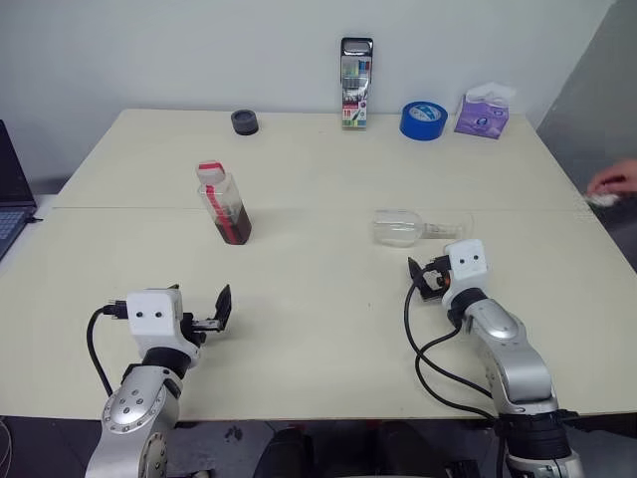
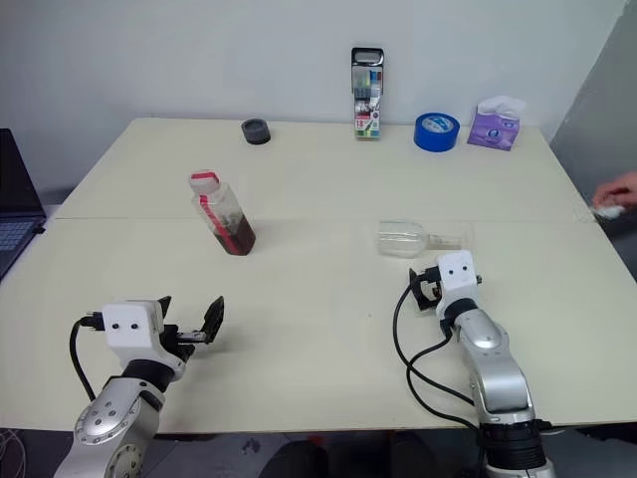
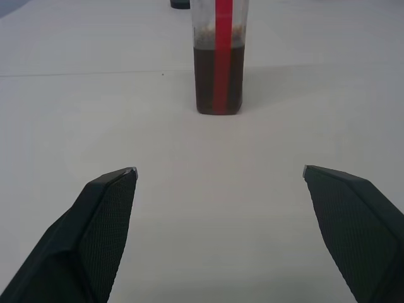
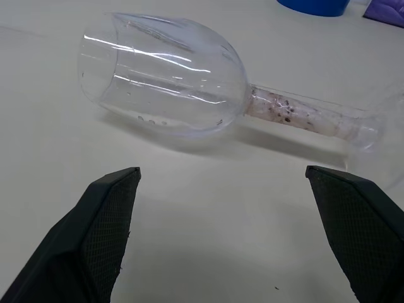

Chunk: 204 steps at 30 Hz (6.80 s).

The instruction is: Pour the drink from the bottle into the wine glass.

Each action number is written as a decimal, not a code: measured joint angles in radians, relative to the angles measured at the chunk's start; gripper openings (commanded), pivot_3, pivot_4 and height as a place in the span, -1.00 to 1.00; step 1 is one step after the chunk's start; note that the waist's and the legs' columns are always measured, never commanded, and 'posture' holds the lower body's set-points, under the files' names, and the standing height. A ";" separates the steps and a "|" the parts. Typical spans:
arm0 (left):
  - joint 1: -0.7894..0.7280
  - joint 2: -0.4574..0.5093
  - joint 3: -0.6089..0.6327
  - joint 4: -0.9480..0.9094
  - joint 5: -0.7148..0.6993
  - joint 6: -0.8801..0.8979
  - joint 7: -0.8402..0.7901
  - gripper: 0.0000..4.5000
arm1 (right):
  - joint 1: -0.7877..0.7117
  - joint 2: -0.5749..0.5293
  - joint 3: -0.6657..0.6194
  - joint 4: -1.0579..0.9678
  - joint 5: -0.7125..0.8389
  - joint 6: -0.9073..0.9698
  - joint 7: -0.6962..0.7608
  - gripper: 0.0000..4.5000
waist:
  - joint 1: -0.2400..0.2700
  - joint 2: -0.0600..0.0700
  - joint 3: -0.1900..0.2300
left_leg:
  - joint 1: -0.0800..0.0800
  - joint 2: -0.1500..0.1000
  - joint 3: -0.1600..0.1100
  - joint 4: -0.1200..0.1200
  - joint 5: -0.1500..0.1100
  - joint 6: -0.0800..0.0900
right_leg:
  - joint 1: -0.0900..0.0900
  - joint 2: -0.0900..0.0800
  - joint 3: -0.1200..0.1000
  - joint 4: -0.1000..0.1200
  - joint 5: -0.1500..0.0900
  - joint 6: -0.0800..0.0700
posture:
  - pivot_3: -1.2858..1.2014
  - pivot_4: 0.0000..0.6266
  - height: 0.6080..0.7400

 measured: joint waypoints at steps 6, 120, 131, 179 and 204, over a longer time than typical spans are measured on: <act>0.007 0.002 -0.001 -0.001 0.003 0.007 0.001 1.00 | 0.000 0.006 0.000 0.000 0.000 0.000 0.001 0.99 | 0.000 0.000 0.000 | 0.000 0.000 0.000 0.000 0.000 0.000 | 0.000 0.000 0.000 0.000 0.000 0.000 | 0.03 -0.52 1.00; -0.799 0.128 -0.258 0.416 -0.110 0.081 -0.355 -0.21 | -0.593 -0.070 0.151 0.083 0.457 0.210 0.540 1.00 | -0.003 0.000 0.000 | -0.009 0.000 -0.003 0.002 0.005 -0.008 | -0.008 -0.001 -0.003 0.000 0.000 0.000 | 0.03 -0.52 1.00; -0.747 0.143 -0.301 0.306 -0.235 0.185 -0.483 -0.21 | -0.598 -0.069 0.102 0.071 0.494 0.312 0.483 1.00 | -0.003 0.001 0.001 | -0.010 0.000 -0.003 0.002 0.005 -0.008 | -0.009 -0.001 -0.003 0.001 0.000 0.000 | 0.03 -0.52 1.00; -0.762 0.181 -0.316 0.317 -0.232 0.164 -0.595 -0.21 | -0.546 -0.083 0.060 0.014 0.609 0.282 0.465 -0.14 | -0.002 0.001 0.001 | -0.010 0.000 -0.003 0.002 0.005 -0.008 | -0.009 0.000 -0.003 0.001 0.000 0.000 | 0.03 -0.52 1.00; -0.763 0.291 -0.302 0.168 -0.389 0.246 -0.720 -0.21 | -0.946 -0.264 0.198 0.516 0.536 0.131 1.260 0.90 | 0.009 0.002 0.002 | -0.020 0.000 -0.008 0.012 0.005 -0.007 | -0.011 -0.002 -0.009 -0.001 0.000 0.000 | 0.03 -0.52 1.00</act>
